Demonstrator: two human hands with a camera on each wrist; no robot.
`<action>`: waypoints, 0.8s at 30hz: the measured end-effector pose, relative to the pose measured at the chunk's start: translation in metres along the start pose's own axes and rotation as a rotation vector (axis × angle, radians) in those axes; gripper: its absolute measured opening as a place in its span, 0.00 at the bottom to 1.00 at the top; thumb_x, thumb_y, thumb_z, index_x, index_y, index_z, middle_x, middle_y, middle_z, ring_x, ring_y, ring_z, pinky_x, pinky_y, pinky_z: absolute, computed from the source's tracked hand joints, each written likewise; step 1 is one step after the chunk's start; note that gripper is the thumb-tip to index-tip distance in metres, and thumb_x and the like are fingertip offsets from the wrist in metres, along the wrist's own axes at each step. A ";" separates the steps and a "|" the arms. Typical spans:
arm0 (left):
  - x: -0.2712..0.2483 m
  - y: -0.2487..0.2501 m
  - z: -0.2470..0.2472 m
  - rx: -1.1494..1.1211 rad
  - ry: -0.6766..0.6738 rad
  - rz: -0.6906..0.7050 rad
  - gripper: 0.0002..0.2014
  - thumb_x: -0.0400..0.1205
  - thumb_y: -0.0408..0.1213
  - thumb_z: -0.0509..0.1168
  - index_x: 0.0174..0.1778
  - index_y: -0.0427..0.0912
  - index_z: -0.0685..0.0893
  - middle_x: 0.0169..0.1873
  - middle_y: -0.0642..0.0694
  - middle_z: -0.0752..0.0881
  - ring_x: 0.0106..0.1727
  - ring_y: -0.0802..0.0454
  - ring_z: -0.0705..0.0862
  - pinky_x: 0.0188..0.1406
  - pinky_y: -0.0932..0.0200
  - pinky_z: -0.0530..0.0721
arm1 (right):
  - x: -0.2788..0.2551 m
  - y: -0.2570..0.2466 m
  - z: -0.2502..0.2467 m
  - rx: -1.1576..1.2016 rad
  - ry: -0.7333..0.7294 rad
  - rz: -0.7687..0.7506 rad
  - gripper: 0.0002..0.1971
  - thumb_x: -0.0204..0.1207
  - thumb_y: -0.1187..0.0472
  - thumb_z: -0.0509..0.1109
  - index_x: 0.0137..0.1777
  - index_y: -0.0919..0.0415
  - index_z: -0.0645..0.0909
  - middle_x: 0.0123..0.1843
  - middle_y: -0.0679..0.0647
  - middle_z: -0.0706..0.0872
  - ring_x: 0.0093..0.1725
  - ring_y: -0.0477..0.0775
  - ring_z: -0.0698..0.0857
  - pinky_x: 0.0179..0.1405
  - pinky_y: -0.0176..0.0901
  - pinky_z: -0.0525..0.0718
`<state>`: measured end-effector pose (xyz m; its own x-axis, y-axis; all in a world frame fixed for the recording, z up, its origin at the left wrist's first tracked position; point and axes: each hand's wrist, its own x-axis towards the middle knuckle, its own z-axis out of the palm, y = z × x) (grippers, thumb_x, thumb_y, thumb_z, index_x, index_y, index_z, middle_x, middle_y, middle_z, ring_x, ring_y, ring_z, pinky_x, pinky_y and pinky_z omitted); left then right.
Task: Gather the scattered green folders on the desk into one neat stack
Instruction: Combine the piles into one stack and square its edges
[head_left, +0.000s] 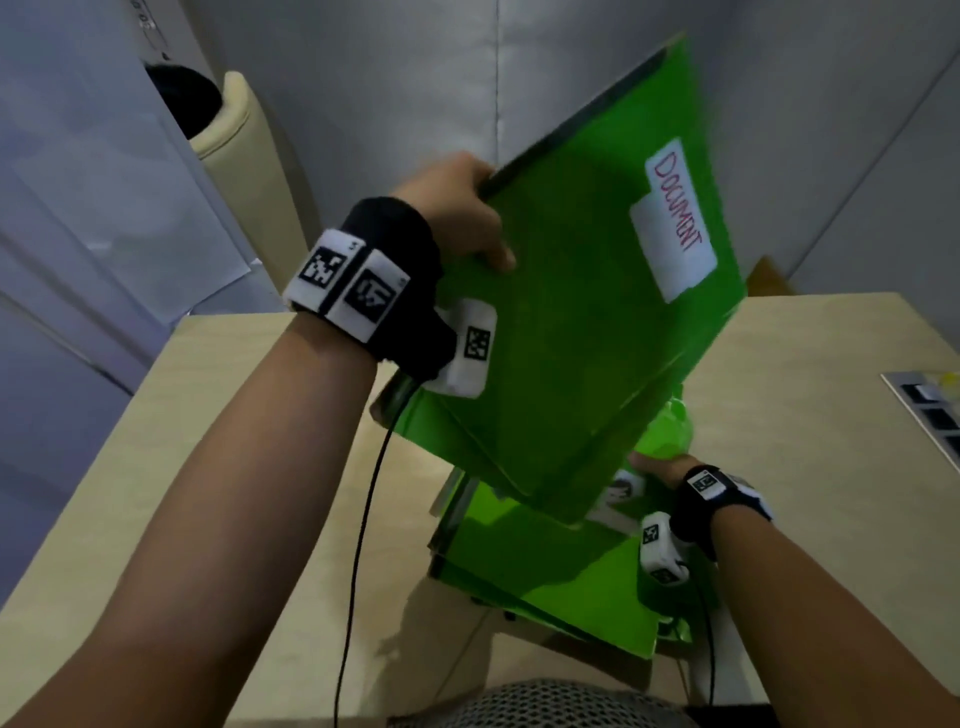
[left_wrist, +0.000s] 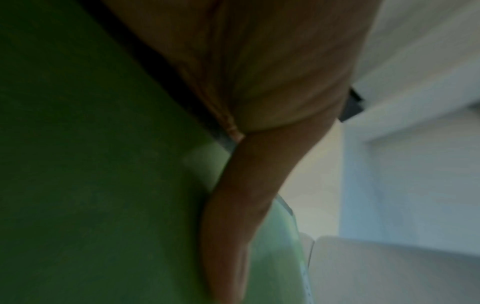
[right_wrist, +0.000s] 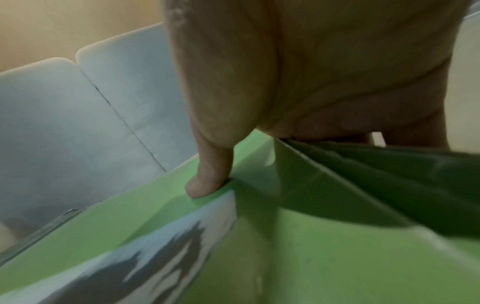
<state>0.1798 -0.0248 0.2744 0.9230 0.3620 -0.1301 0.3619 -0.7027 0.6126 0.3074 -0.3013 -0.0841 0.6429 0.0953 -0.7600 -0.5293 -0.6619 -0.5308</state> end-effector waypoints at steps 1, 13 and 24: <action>0.002 -0.009 0.005 -0.072 -0.045 -0.034 0.19 0.70 0.31 0.78 0.58 0.41 0.86 0.49 0.44 0.88 0.47 0.47 0.86 0.49 0.55 0.85 | 0.029 0.014 -0.005 -0.014 0.012 -0.024 0.40 0.64 0.46 0.81 0.71 0.68 0.75 0.72 0.63 0.79 0.70 0.66 0.79 0.70 0.53 0.77; -0.012 -0.184 0.186 -0.219 -0.197 -0.470 0.48 0.68 0.29 0.79 0.79 0.47 0.57 0.63 0.34 0.82 0.58 0.35 0.85 0.54 0.48 0.84 | -0.046 -0.002 -0.002 0.214 -0.086 0.007 0.71 0.38 0.15 0.69 0.85 0.47 0.56 0.86 0.57 0.59 0.83 0.66 0.62 0.78 0.70 0.62; 0.014 -0.163 0.216 -0.391 -0.428 -0.688 0.44 0.68 0.55 0.77 0.73 0.28 0.72 0.59 0.34 0.81 0.55 0.38 0.81 0.56 0.49 0.80 | -0.040 0.006 0.004 0.243 -0.052 -0.025 0.68 0.38 0.38 0.90 0.81 0.57 0.65 0.78 0.61 0.74 0.74 0.65 0.76 0.71 0.68 0.74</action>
<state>0.1616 -0.0382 0.0043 0.5167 0.3116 -0.7974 0.8544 -0.1283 0.5035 0.2762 -0.3058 -0.0585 0.6318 0.1517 -0.7601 -0.6350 -0.4611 -0.6198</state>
